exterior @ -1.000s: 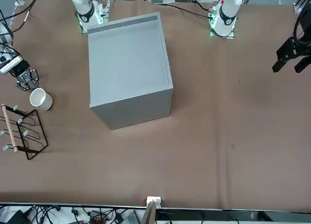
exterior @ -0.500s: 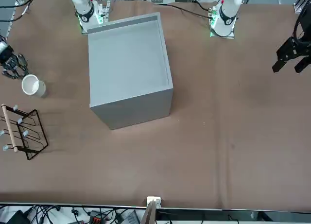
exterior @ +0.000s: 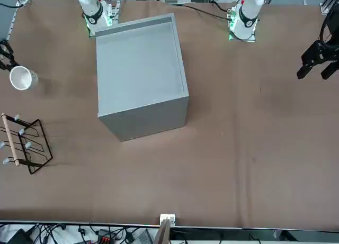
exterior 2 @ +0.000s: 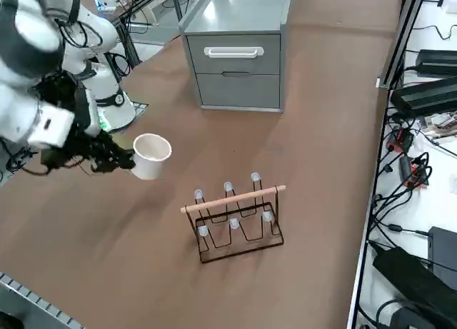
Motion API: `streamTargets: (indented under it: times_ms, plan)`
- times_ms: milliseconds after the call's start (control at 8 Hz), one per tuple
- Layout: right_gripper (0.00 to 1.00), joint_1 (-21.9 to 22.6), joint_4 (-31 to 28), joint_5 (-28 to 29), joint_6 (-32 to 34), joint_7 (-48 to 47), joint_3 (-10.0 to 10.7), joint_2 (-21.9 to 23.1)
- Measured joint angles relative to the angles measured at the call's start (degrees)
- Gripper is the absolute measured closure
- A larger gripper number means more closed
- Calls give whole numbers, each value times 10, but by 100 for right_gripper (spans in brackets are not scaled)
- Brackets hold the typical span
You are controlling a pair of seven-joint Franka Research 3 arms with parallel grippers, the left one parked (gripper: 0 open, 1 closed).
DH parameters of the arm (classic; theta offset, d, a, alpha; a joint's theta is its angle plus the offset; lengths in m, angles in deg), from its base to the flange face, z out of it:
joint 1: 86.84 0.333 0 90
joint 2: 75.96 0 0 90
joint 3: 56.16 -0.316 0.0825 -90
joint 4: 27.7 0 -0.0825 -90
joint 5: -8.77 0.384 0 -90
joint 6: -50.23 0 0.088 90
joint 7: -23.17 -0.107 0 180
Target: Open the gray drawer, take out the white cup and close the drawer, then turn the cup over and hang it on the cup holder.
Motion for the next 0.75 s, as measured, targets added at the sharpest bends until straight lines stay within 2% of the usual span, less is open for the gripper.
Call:
streamTargets:
  times_ms: [375,750]
  plan:
    - [81,71,77,-96,17,-167,-6,3]
    - [81,153,186,-202,116,-357,-8,4]
